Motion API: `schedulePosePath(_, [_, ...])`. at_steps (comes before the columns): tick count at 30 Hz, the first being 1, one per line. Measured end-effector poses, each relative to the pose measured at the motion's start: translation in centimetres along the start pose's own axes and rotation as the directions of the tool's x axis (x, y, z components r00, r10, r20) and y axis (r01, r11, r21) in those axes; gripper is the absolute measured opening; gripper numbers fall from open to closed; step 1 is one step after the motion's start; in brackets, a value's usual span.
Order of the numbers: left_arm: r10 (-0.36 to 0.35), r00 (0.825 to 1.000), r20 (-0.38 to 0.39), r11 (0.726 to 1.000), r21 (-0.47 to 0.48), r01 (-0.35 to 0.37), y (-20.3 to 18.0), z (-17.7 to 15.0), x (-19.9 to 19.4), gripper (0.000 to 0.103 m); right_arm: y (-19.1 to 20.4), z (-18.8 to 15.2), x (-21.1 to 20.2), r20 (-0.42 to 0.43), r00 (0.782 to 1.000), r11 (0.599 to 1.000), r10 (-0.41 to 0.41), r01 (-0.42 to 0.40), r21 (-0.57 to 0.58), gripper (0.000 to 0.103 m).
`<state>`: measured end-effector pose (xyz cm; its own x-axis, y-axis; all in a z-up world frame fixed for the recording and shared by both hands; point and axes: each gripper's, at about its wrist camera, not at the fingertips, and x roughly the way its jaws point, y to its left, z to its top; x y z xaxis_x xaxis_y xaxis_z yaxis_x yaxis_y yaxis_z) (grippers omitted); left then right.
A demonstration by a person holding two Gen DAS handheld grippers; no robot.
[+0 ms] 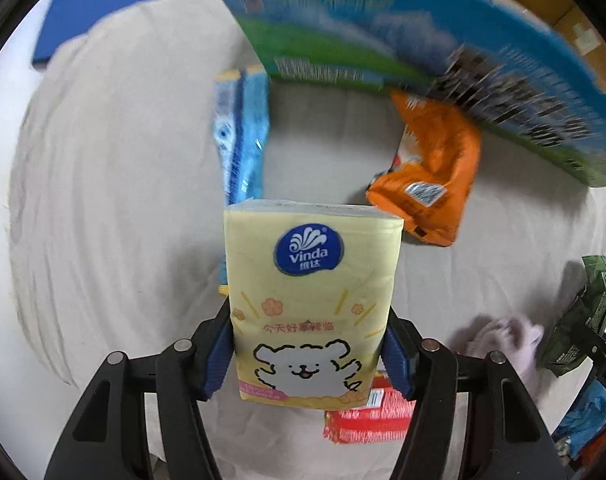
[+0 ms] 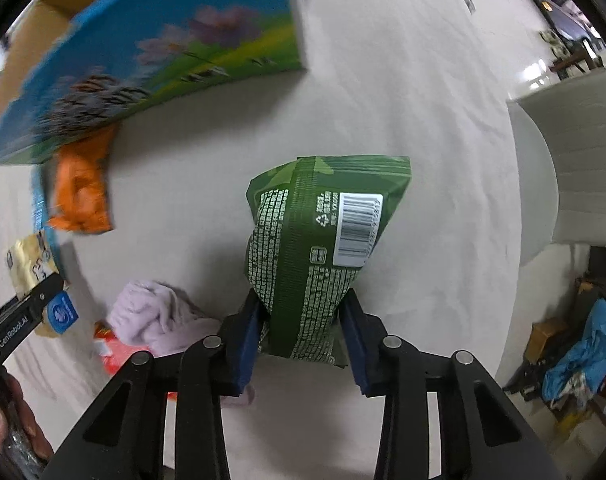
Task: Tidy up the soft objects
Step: 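Carry the tissue pack and green bag into the box and open both tools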
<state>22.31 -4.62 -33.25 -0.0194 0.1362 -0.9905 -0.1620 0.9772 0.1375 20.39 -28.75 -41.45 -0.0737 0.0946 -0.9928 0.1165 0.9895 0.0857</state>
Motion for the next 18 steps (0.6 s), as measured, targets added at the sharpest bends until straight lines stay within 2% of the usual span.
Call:
schedulePosePath(4, [-0.008, 0.996, 0.087, 1.0, -0.001, 0.008, -0.4, -1.1, -4.8, 0.061, 0.6, -1.3, -2.7, 0.038, 0.998, 0.997, 0.046, -0.044, -0.056, 0.037])
schedulePosePath(10, [-0.082, 0.977, 0.197, 0.997, 0.005, 0.082, -1.4, -3.0, -12.8, 0.061, 1.9, -2.6, -7.4, 0.087, 0.989, 0.984, 0.118, -0.104, -0.148, 0.035])
schedulePosePath(12, [-0.103, 0.969, 0.226, 0.995, 0.015, 0.102, -1.1, -3.3, -13.1, 0.061, 2.5, -2.7, -9.7, 0.111, 0.983, 0.977, 0.149, -0.128, -0.172, 0.034])
schedulePosePath(18, [-0.19, 0.942, 0.276, 0.982, 0.068, 0.178, -2.5, -2.0, -17.9, 0.061, 4.3, -2.3, -16.7, 0.186, 0.954, 0.955, 0.235, -0.191, -0.227, 0.033])
